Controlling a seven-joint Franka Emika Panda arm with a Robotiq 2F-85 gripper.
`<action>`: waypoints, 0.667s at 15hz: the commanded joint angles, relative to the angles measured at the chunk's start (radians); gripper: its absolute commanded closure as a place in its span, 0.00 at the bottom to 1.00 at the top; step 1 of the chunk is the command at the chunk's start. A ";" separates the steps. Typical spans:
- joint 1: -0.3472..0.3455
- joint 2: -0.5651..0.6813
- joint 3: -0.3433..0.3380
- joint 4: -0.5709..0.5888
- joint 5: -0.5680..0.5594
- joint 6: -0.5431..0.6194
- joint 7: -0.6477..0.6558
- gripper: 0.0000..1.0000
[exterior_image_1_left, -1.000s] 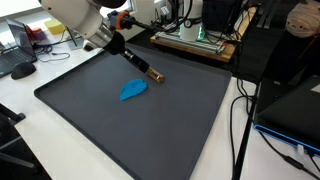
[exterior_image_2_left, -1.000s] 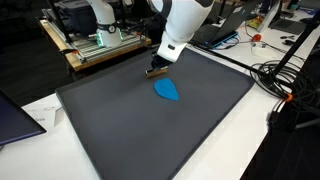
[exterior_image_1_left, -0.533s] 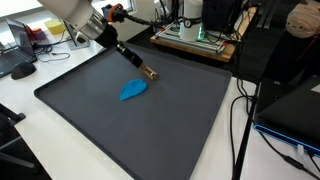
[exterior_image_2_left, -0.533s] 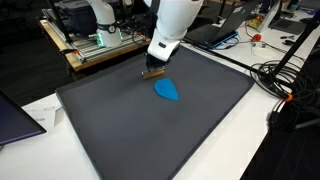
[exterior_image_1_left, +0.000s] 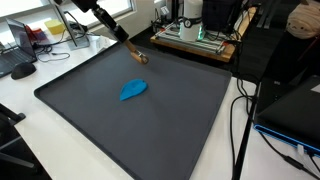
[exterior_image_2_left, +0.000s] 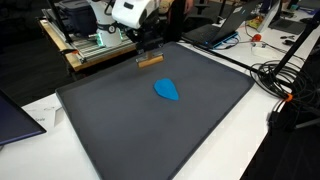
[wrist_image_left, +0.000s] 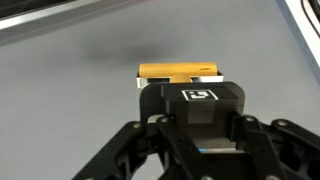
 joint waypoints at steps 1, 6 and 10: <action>0.024 -0.100 0.000 -0.063 0.052 0.088 0.008 0.77; 0.101 -0.186 0.012 -0.140 0.014 0.305 0.081 0.77; 0.170 -0.233 0.023 -0.209 -0.038 0.437 0.164 0.77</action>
